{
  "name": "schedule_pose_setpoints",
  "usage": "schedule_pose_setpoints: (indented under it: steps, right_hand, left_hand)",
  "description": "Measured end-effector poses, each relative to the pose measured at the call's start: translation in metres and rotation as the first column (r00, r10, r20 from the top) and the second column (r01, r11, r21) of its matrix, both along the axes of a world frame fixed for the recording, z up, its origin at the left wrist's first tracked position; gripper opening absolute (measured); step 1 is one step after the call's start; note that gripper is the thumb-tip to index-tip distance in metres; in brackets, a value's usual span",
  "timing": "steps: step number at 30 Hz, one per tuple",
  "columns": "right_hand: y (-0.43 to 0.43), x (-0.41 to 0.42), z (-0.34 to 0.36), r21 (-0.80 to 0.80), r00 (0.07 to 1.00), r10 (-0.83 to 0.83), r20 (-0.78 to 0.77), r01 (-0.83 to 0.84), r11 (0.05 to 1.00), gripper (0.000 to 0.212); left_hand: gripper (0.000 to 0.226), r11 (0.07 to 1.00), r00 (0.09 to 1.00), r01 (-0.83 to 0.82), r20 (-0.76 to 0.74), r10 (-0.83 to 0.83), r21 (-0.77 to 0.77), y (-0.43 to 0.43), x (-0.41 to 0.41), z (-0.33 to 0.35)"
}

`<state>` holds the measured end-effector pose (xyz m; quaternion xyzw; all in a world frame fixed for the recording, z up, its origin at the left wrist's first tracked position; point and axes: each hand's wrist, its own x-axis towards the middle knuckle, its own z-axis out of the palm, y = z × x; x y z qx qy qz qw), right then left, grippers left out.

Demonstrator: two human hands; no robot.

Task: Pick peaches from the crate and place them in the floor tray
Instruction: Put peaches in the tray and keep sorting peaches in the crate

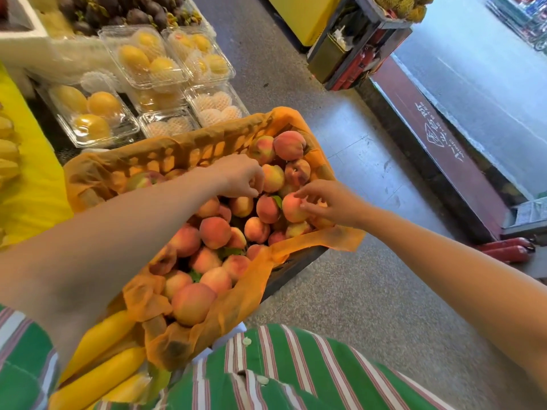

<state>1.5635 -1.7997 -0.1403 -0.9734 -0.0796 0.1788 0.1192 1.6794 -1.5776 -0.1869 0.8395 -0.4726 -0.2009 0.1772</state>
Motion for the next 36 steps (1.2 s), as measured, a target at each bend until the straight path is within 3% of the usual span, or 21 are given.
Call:
schedule_pose_setpoints:
  steps: [4, 6, 11, 17, 21, 24, 28, 32, 36]
  right_hand:
    - [0.048, 0.01, -0.013, 0.158, 0.992, -0.002, -0.123, 0.022, 0.987, 0.029]
    - [0.07, 0.014, -0.024, 0.149, 0.968, -0.001, -0.251, 0.04, 0.988, 0.037]
    - [0.099, 0.016, -0.054, 0.058, 0.843, 0.001, -0.537, 0.036, 0.998, 0.055]
    - [0.085, 0.012, -0.057, 0.089, 0.819, -0.111, -0.563, 0.194, 0.977, 0.049]
    - [0.071, 0.006, -0.057, 0.037, 0.829, -0.141, -0.541, 0.191, 0.981, 0.046]
    - [0.072, 0.005, -0.059, 0.049, 0.845, -0.147, -0.514, 0.2, 0.979, 0.047]
    - [0.085, 0.01, -0.066, 0.083, 0.87, -0.112, -0.481, 0.173, 0.981, 0.055]
    - [0.098, 0.017, -0.081, 0.064, 0.829, -0.074, -0.555, 0.132, 0.989, 0.068]
    - [0.102, 0.026, -0.1, 0.027, 0.857, -0.032, -0.515, 0.053, 0.998, 0.046]
  left_hand:
    - [0.031, 0.962, 0.992, 0.112, -0.092, -0.091, 0.248, 0.036, -0.001, -0.003]
    - [0.047, 0.92, 0.979, 0.182, -0.146, -0.139, 0.347, 0.045, -0.011, -0.01]
    - [0.076, 0.842, 0.924, 0.298, 0.088, -0.373, 0.45, 0.056, -0.021, -0.031]
    - [0.078, 0.854, 0.888, 0.333, 0.173, -0.427, 0.399, 0.051, -0.017, -0.05]
    - [0.076, 0.899, 0.951, 0.289, 0.012, -0.31, 0.329, 0.047, -0.009, -0.043]
    - [0.074, 0.968, 0.96, 0.198, -0.23, -0.16, 0.153, 0.05, -0.001, -0.03]
    - [0.072, 0.999, 0.878, 0.005, -0.479, 0.017, 0.044, 0.066, 0.009, -0.019]
    - [0.062, 0.995, 0.755, -0.066, -0.648, 0.101, 0.078, 0.081, 0.015, -0.011]
    - [0.062, 0.987, 0.685, -0.109, -0.71, 0.161, 0.118, 0.089, 0.018, -0.003]
